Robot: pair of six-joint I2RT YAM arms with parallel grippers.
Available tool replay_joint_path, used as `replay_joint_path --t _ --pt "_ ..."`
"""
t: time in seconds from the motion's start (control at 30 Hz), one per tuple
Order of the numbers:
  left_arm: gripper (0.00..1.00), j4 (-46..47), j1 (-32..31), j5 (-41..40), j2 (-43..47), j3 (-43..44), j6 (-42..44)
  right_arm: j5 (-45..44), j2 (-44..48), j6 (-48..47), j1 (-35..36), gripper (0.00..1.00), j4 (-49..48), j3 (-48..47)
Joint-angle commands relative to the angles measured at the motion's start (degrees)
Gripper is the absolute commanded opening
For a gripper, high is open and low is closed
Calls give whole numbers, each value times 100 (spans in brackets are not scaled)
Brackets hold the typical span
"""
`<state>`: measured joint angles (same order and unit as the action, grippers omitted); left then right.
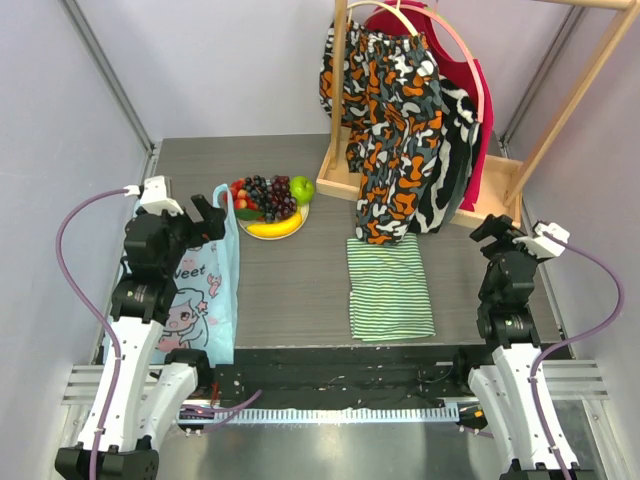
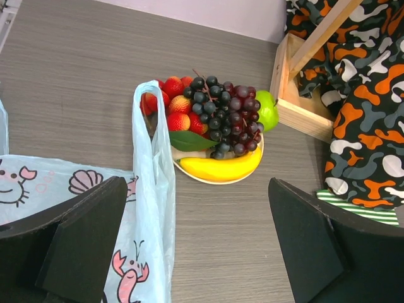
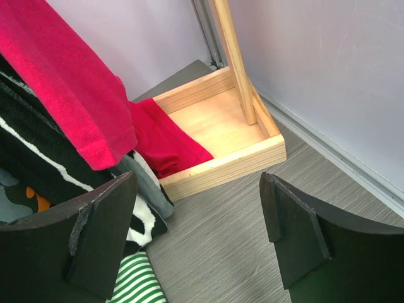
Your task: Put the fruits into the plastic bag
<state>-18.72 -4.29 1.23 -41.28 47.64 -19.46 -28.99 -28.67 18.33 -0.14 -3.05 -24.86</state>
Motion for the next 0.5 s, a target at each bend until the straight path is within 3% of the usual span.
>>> replay_joint_path --t 0.0,0.2,0.33,0.47 --pt "100 88 34 -88 -73 273 -110 -212 98 -31 14 86 -310 -159" --pt "100 202 34 -71 -152 202 -110 -133 89 -22 14 86 -328 -203" --pt "100 377 43 770 -398 254 -5 51 37 100 14 84 -424 -238" --pt "100 159 25 695 -986 579 -163 482 -218 57 14 83 -460 -405"
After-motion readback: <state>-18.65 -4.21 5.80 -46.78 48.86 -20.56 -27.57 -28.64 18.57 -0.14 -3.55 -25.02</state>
